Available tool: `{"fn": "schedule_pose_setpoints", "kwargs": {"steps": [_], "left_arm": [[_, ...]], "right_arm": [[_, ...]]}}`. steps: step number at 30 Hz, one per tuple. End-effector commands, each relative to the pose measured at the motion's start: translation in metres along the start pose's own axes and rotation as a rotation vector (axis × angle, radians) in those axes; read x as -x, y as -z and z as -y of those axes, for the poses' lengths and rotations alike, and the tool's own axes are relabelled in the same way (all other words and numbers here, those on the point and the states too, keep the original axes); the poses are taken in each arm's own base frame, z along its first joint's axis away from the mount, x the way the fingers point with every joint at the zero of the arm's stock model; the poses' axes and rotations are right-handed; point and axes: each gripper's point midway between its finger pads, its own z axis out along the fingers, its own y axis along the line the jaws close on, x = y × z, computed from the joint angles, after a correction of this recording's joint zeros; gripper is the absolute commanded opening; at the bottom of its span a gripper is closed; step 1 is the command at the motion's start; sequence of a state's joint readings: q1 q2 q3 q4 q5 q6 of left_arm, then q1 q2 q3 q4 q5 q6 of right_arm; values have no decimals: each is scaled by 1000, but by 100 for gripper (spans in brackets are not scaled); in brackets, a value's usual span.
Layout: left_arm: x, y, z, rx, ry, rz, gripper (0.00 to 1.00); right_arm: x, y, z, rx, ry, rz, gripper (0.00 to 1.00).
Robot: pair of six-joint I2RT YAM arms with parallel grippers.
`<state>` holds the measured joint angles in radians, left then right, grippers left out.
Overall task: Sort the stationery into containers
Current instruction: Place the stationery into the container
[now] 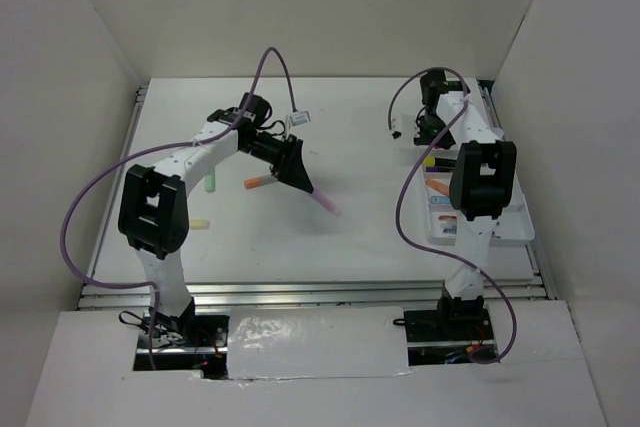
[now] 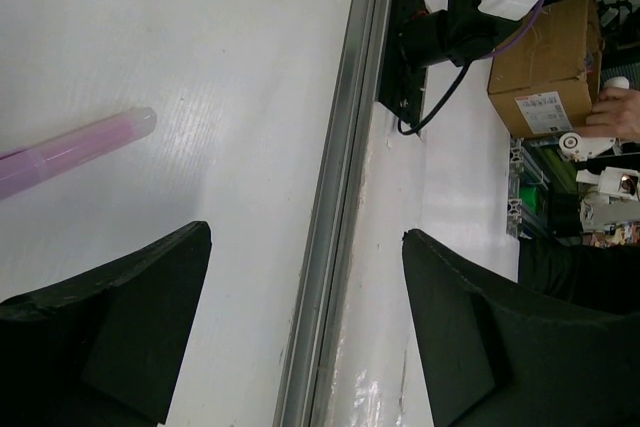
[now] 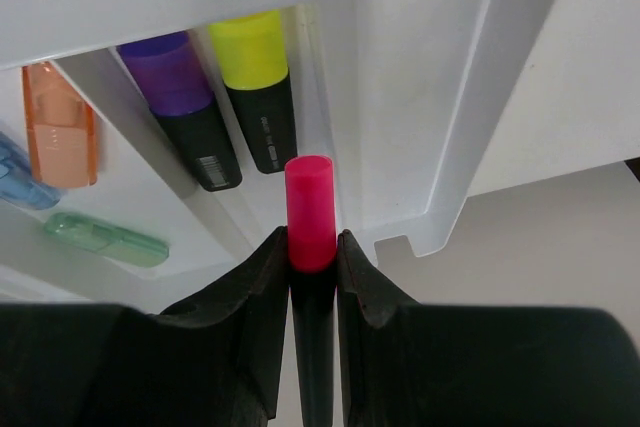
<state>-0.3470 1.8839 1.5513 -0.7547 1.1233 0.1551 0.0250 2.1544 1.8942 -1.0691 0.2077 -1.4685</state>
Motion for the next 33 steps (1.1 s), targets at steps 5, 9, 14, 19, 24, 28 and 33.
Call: {"fn": "schedule_pose_setpoints", "kwargs": {"steps": [5, 9, 14, 19, 24, 28, 33], "left_arm": [[8, 6, -1, -23, -36, 29, 90], [10, 7, -2, -22, -30, 32, 91], [13, 10, 0, -8, -48, 42, 91], [14, 16, -12, 54, -24, 62, 99], [41, 68, -49, 364, 58, 282, 99], [64, 120, -58, 597, 23, 456, 99], [74, 188, -74, 815, -29, 568, 99]], "right_arm": [[-6, 27, -7, 31, 57, 17, 7], [-8, 25, -9, 20, 67, 9, 13], [-7, 23, -9, 22, 72, 8, 20], [-9, 24, -9, 15, 73, -2, 36], [-11, 22, -9, 7, 72, -18, 41], [-12, 23, -10, -3, 68, -19, 42], [5, 42, 15, -120, -37, 100, 40]]}}
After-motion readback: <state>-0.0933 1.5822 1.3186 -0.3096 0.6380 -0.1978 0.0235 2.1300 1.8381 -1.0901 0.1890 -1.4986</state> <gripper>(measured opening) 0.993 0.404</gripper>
